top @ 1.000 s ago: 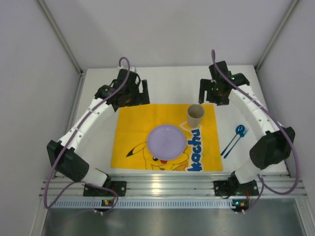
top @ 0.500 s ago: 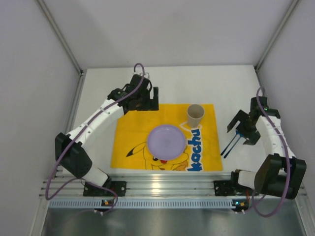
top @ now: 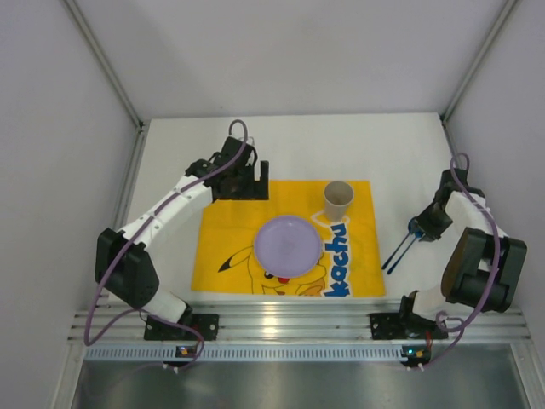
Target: Set the dinner table for one person
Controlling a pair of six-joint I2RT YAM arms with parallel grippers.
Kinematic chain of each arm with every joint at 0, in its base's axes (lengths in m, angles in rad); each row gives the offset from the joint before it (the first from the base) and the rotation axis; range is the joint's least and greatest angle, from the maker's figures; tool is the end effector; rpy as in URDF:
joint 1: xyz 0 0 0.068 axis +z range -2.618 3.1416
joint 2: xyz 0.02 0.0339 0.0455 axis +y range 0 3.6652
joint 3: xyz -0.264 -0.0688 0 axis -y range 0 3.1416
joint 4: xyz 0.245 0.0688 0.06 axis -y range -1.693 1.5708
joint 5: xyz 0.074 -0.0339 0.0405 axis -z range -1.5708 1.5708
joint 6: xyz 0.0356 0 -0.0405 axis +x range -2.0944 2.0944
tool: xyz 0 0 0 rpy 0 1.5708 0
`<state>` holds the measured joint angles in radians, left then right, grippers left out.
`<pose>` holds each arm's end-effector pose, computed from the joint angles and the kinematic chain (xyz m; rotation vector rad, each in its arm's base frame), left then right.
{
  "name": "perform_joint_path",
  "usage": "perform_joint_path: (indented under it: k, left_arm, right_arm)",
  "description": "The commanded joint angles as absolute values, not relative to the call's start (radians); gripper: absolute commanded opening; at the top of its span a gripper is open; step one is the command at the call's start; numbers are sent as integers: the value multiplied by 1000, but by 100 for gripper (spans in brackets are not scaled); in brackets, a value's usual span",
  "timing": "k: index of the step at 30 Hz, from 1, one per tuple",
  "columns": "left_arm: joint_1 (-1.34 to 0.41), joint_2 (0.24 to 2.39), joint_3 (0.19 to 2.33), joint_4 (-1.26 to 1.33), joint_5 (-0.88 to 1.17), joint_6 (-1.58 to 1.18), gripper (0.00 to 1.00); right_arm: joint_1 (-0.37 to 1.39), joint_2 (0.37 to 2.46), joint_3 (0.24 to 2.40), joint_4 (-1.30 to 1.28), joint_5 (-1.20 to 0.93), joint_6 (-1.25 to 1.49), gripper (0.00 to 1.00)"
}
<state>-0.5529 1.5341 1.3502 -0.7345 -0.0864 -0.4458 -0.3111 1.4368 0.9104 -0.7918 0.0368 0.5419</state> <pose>0.2813 -0.1700 0.3045 0.0977 2.5097 -0.3115 0.2415 -0.0790 0.1978 1.2002 2.6251 -0.0106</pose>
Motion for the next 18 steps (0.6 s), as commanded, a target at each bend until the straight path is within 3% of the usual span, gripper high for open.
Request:
perform_joint_path:
  k: [1,9,18]
  left_arm:
    - [-459,1482,1313,-677,-22,-446,94]
    - [-290,1479,1244,-657,-107,-425,95]
    - [-284,1514,1289,-687,-60,-445,95]
  right_arm:
    - [-322,1474,907,-713,77,554,31]
    - [-324,1529,847,-657,98,545,28]
    - [-324,1585,799,-540,100,532,25]
